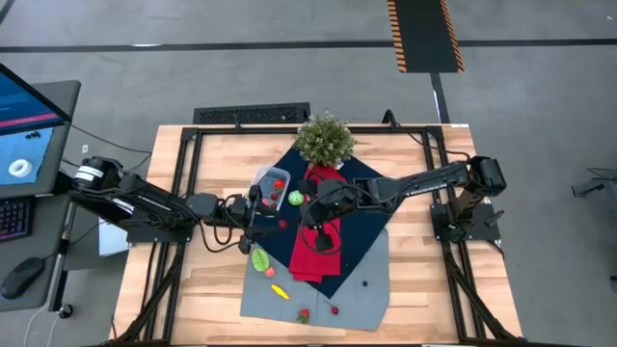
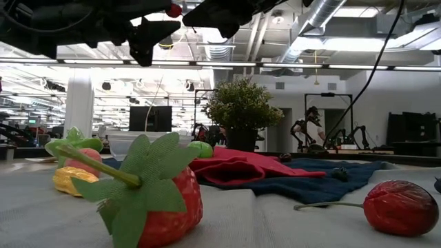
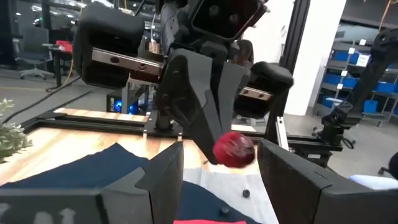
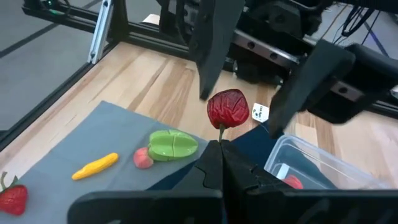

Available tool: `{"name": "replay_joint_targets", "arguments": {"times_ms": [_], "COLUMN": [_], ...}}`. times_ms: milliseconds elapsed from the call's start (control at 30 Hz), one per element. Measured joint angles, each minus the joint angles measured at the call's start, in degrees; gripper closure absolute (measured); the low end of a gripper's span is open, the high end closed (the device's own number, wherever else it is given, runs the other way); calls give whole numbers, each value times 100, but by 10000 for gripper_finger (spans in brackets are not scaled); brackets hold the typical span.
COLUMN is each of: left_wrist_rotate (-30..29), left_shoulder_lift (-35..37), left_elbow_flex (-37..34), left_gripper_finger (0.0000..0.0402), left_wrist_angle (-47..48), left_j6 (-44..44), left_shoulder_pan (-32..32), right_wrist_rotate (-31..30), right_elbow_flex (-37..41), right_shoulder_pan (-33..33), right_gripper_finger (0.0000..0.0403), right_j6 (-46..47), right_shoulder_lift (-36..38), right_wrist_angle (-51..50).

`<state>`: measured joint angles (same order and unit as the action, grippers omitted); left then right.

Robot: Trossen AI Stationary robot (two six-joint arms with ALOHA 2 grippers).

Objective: Pick and placing Produce into tupperware
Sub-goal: Put the top right red cherry into the transparent bin

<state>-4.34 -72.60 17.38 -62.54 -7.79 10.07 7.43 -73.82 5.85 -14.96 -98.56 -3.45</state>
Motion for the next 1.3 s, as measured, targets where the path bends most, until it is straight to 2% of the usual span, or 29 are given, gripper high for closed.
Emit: {"name": "replay_joint_targets", "arguments": {"times_ms": [233, 633, 733, 1067, 1300], "left_wrist_rotate": [115, 32, 4, -100, -191], "left_shoulder_lift": [-160, -159, -159, -157, -157], "left_elbow_flex": [336, 351, 351, 351, 351], "left_gripper_finger": [207, 210, 229, 333, 344], "left_wrist_angle": [378, 532, 526, 523, 535], "left_j6": [109, 104, 107, 204, 221], "left_shoulder_pan": [0, -4, -4, -4, -4], "right_wrist_rotate": [6, 6, 6, 5, 1], "right_elbow_flex": [0, 0, 0, 0, 0], "right_shoulder_pan": [-1, 0, 0, 0, 11], "right_gripper_finger": [391, 391, 391, 373, 323], "right_j6": [44, 44, 44, 44, 144], "right_shoulder_lift": [0, 0, 0, 0, 0], "right_wrist_angle": [-41, -93, -91, -91, -216]}}
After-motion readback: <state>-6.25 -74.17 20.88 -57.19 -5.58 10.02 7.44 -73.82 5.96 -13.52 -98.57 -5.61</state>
